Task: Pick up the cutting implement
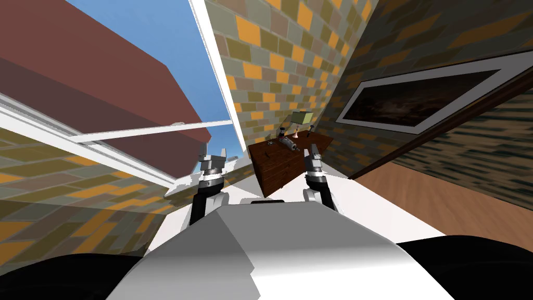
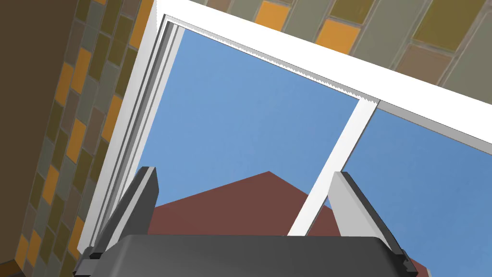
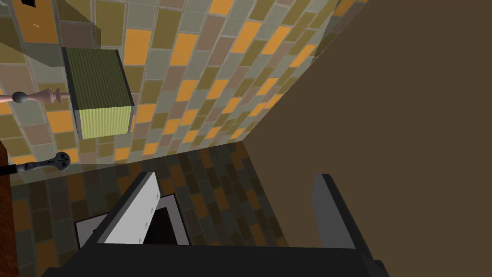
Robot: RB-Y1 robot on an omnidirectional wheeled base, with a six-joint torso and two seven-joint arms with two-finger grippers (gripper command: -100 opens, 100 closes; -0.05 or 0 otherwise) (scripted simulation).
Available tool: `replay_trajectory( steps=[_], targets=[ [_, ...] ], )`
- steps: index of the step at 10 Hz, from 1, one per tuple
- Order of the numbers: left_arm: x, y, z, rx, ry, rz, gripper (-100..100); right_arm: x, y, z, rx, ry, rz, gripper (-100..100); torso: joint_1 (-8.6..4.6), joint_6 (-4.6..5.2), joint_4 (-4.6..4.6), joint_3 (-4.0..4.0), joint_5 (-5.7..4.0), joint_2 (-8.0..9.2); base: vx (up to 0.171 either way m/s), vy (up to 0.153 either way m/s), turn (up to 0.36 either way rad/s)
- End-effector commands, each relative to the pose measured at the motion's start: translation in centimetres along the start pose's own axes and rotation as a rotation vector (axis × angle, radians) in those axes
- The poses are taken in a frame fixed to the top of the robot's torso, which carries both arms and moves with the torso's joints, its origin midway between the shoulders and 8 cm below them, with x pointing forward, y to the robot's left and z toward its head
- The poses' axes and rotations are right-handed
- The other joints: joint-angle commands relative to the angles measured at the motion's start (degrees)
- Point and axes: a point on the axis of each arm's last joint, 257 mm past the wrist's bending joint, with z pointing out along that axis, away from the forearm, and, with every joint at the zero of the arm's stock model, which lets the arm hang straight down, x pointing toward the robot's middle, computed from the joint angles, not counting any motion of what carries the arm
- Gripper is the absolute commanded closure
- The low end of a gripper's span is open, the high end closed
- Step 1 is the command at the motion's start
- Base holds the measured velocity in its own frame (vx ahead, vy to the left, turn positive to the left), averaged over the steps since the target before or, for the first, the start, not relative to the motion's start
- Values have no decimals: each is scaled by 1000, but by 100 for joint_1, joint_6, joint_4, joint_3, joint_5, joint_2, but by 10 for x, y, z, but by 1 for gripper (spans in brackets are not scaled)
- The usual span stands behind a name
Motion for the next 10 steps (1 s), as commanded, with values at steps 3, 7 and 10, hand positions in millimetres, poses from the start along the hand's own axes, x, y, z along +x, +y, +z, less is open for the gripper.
replay_trajectory(
  steps=[3, 7, 10],
  targets=[
    [0, 0, 0, 0, 0, 0, 0, 13, -3, -2, -16, 88, -108, -100, -1, -1, 14, 39, 0, 70, -184, -3, 33],
    [0, 0, 0, 0, 0, 0, 0, 29, -14, -9, -41, 216, -281, -100, 0, -1, 24, 61, 0, 106, -242, 11, 67],
    [0, 0, 0, 0, 0, 0, 0, 40, -27, -18, -64, 321, -427, -100, -4, -1, 20, 52, -1, 89, -209, 6, 103]
  ],
)
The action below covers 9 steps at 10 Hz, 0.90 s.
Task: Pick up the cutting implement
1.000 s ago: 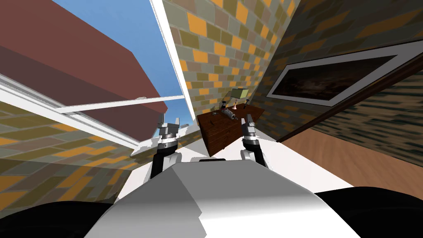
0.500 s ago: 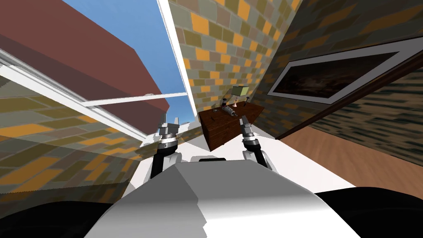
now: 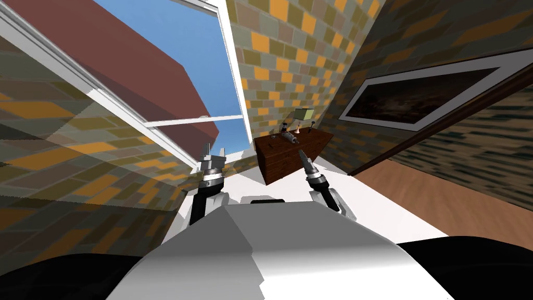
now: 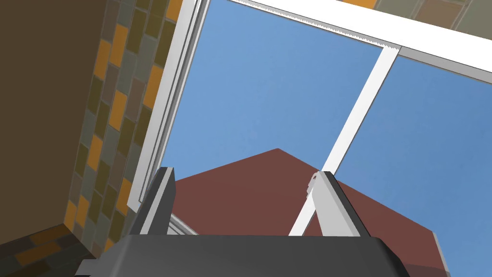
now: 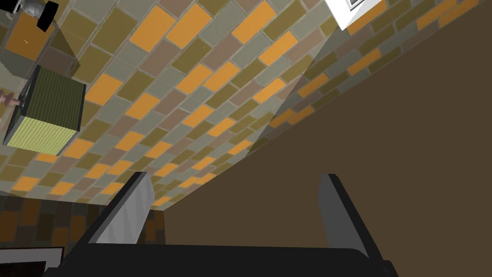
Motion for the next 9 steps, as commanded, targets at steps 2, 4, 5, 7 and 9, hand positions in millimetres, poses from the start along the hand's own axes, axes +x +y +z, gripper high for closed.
replay_trajectory(
  steps=[2, 4, 5, 7, 9],
  targets=[
    [0, 0, 0, 0, 0, 0, 0, 12, -5, -6, -17, 71, -96, -100, 7, -2, -1, 0, 1, 2, -182, 23, 101],
    [0, 0, 0, 0, 0, 0, 0, 22, -12, -11, -31, 131, -178, -100, 0, -2, -6, -15, 0, -26, -130, 7, 108],
    [0, 0, 0, 0, 0, 0, 0, 31, -19, -18, -42, 185, -257, -100, -5, 0, -7, -19, -1, -33, -144, 3, 189],
    [0, 0, 0, 0, 0, 0, 0, 40, -29, -27, -58, 251, -342, -100, -8, 1, -7, -19, -2, -34, -135, 2, 124],
    [0, 0, 0, 0, 0, 0, 0, 49, -39, -38, -76, 319, -428, -100, 0, 1, -7, -20, 0, -35, -129, 35, 145]
  ],
)
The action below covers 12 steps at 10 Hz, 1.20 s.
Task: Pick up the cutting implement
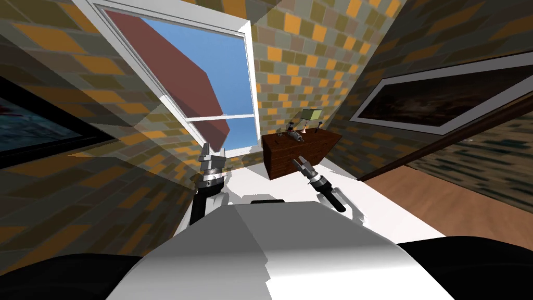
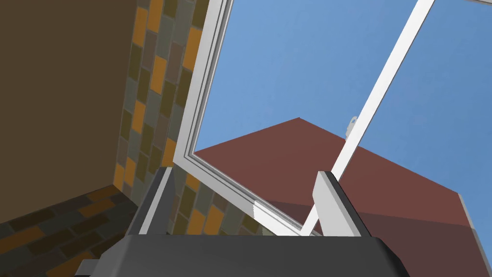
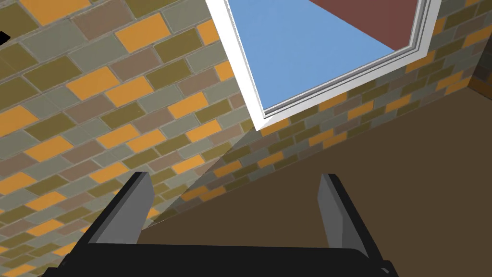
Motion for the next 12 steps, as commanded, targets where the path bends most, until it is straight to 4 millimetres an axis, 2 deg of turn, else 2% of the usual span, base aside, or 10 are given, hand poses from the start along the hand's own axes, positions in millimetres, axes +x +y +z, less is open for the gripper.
replay_trajectory(
  steps=[1, 2, 3, 4, 5, 6, 9, 10, 11, 12],
  targets=[
    [0, 0, 0, 0, 0, 0, 0, 6, -3, -5, -15, 37, -51, -100, 0, 0, 0, 0, 0, 0, -110, 18, 98],
    [0, 0, 0, 0, 0, 0, 0, 21, -9, -14, -30, 97, -130, -100, -7, 3, -1, -3, -1, -7, -107, 9, 202],
    [0, 0, 0, 0, 0, 0, 0, 21, -9, -14, -36, 106, -137, -100, -12, 0, -2, -5, -2, -10, -90, 7, 148],
    [0, 0, 0, 0, 0, 0, 0, 36, -16, -25, -53, 168, -216, -100, -14, 3, -2, -8, -3, -15, -90, 30, 253],
    [0, 0, 0, 0, 0, 0, 0, 36, -17, -26, -60, 177, -224, -100, -9, -1, -3, -9, -2, -17, -69, 25, 98],
    [0, 0, 0, 0, 0, 0, 0, 50, -24, -38, -78, 237, -299, -100, -9, 5, -4, -12, -1, -23, -75, 29, 245],
    [0, 0, 0, 0, 0, 0, 0, 64, -34, -55, -117, 322, -392, -100, -13, 0, -5, -14, -3, -26, -61, 16, 177],
    [0, 0, 0, 0, 0, 0, 0, 77, -42, -71, -143, 386, -460, -100, -15, 4, -6, -17, -3, -33, -35, 22, 272],
    [0, 0, 0, 0, 0, 0, 0, 76, -43, -72, -152, 397, -473, -100, -14, -1, -7, -21, -3, -38, -22, 15, 178],
    [0, 0, 0, 0, 0, 0, 0, 89, -52, -90, -179, 460, -535, -100, -16, 4, -8, -24, -3, -43, -13, 23, 344]
  ],
)
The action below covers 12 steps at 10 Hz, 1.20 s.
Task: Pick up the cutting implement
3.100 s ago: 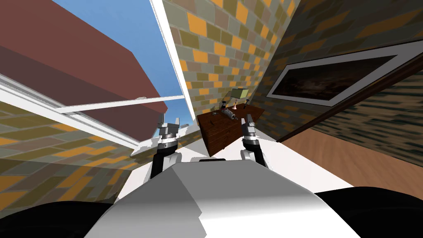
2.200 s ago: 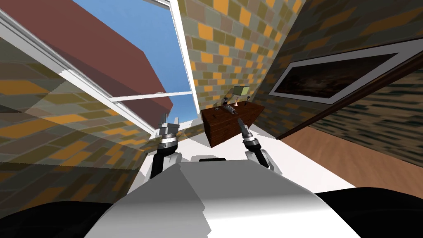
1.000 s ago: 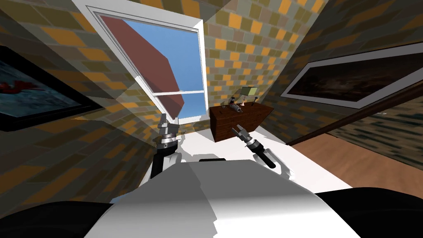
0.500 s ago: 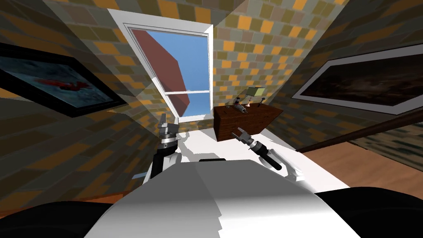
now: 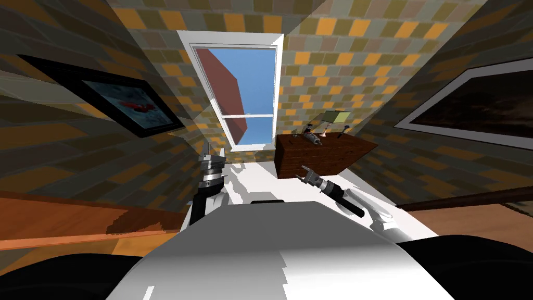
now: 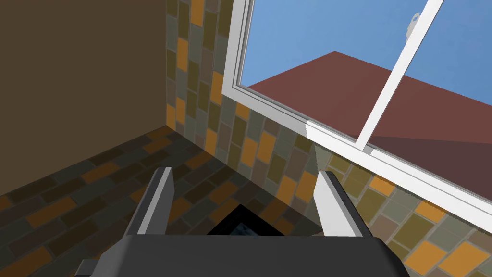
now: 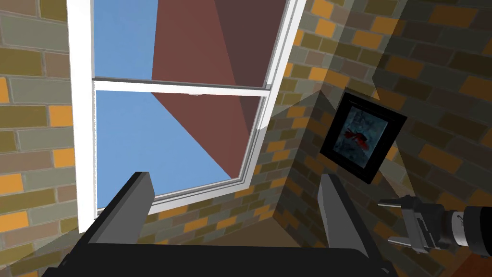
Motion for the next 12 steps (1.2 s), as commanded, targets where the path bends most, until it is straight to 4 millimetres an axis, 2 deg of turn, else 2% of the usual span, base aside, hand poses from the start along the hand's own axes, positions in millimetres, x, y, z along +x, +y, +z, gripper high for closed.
replay_trajectory(
  steps=[1, 2, 3, 4, 5, 6, 7, 8, 9, 10, 11, 12],
  targets=[
    [0, 0, 0, 0, 0, 0, 0, 9, 1, -6, -29, 40, -55, -100, 0, 0, 0, 0, 0, 0, -9, 12, 131],
    [0, 0, 0, 0, 0, 0, 0, 29, 3, -19, -63, 102, -118, -100, -2, 7, 0, -1, -1, -2, -10, 18, 297],
    [0, 0, 0, 0, 0, 0, 0, 30, 2, -21, -73, 112, -135, -100, -1, 1, -1, -2, -1, -3, -6, 6, 148],
    [0, 0, 0, 0, 0, 0, 0, 50, 3, -36, -109, 171, -194, -100, -5, 7, -1, -3, -1, -5, 3, 5, 279],
    [0, 0, 0, 0, 0, 0, 0, 50, 1, -38, -121, 182, -213, -100, -6, 2, -2, -4, -2, -8, 7, -4, 173],
    [0, 0, 0, 0, 0, 0, 0, 69, 2, -55, -159, 239, -269, -100, -9, 7, -2, -5, -2, -8, 16, -6, 291],
    [0, 0, 0, 0, 0, 0, 0, 69, -1, -57, -172, 250, -288, -100, -11, 3, -3, -7, -3, -11, 17, -11, 154],
    [0, 0, 0, 0, 0, 0, 0, 87, 0, -75, -212, 304, -344, -100, -12, 7, -3, -8, -2, -13, 28, -9, 299],
    [0, 0, 0, 0, 0, 0, 0, 86, -4, -79, -230, 320, -364, -100, -12, 2, -4, -10, -3, -18, 27, -19, 209],
    [0, 0, 0, 0, 0, 0, 0, 103, -4, -99, -273, 373, -414, -100, -14, 7, -4, -11, -3, -18, 37, -26, 347],
    [0, 0, 0, 0, 0, 0, 0, 102, -9, -102, -290, 386, -435, -100, -18, 2, -5, -13, -4, -22, 33, -35, 167],
    [0, 0, 0, 0, 0, 0, 0, 117, -10, -123, -336, 437, -484, -100, -20, 8, -5, -13, -5, -22, 38, -42, 306]
  ],
)
